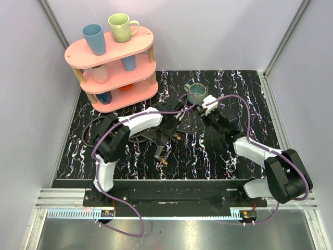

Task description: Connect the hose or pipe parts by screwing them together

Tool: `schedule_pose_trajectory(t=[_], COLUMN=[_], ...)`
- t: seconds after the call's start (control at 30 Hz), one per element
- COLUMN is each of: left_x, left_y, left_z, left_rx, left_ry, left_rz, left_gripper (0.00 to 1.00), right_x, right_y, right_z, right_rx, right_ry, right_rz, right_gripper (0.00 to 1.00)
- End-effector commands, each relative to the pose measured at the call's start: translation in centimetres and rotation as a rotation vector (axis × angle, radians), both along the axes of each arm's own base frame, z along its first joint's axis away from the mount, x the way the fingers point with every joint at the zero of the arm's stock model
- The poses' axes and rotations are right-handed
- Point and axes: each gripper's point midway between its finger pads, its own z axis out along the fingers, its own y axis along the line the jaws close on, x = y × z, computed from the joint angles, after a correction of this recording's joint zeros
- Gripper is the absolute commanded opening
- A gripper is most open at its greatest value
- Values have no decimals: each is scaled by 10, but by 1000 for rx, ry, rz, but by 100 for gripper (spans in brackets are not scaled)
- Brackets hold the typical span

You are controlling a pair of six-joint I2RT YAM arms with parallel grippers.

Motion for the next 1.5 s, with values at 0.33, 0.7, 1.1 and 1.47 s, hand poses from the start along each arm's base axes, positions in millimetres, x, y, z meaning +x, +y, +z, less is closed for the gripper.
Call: schedule_pose_trajectory(t=[0.33, 0.7, 1.1, 1.47], left_x=[-1, -23, -30, -30], left_y=[4, 21, 20, 32], left_z=[-15, -37, -45, 1], left_rx=[-3, 125, 118, 43], left_ry=[-29, 137, 193, 86], left_rz=[57, 34, 4, 65], left_gripper=[50, 49, 19, 0], right_x=[5, 3, 2, 3], right_y=[-4, -6, -7, 10], right_z=[23, 26, 30, 24], right_rx=[31, 30, 34, -1], right_ry=[-61, -72, -81, -67], right_rz=[-25, -31, -31, 73], right_gripper=[0, 0, 0, 0])
